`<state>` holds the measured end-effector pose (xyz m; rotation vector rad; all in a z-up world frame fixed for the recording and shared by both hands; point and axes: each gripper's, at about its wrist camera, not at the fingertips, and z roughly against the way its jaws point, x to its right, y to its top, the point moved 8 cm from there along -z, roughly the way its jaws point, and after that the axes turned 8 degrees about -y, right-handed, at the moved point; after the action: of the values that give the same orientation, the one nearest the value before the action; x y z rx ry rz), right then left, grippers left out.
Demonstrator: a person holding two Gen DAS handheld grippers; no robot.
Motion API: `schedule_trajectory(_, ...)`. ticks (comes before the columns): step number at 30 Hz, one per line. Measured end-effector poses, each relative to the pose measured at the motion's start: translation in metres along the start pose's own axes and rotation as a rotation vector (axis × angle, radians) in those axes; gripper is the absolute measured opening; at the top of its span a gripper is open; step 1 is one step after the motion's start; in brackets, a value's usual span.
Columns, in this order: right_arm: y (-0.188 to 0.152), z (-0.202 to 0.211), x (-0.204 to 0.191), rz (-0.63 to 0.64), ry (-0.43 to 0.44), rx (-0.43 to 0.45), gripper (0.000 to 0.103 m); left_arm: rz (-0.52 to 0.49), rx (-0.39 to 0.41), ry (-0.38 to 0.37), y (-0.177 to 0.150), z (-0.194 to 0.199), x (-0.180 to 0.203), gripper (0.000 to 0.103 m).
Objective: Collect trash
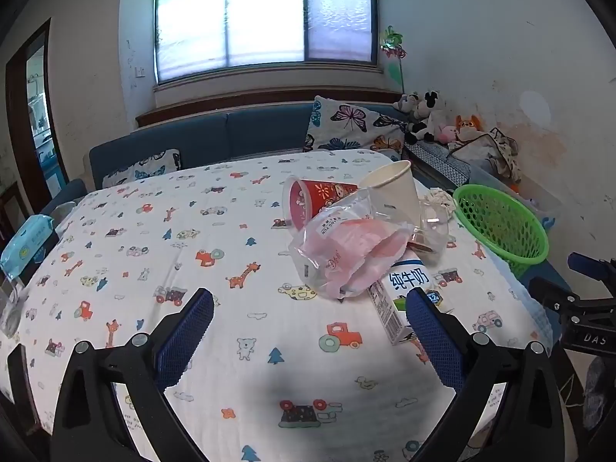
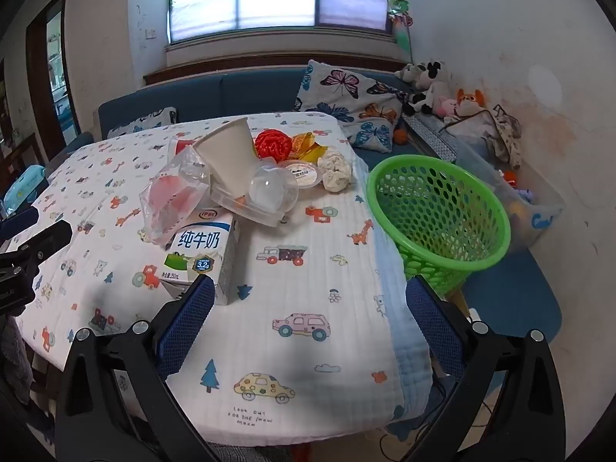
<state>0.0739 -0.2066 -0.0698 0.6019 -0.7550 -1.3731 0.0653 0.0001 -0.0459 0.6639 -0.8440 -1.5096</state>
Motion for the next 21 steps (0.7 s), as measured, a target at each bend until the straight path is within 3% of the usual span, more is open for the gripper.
schedule_trajectory(10,0.001,0.001,0.002,-0.004,-0.002,0.004,0.099,0.002,-0.002,0.023,0.001,0.002,-0.002,0.097)
schedule_trajectory(21,0.000,0.001,0.002,-0.007,0.000,0.006,0.099,-0.015,-0.001,-0.004,0.000,0.002,0.011,0.097)
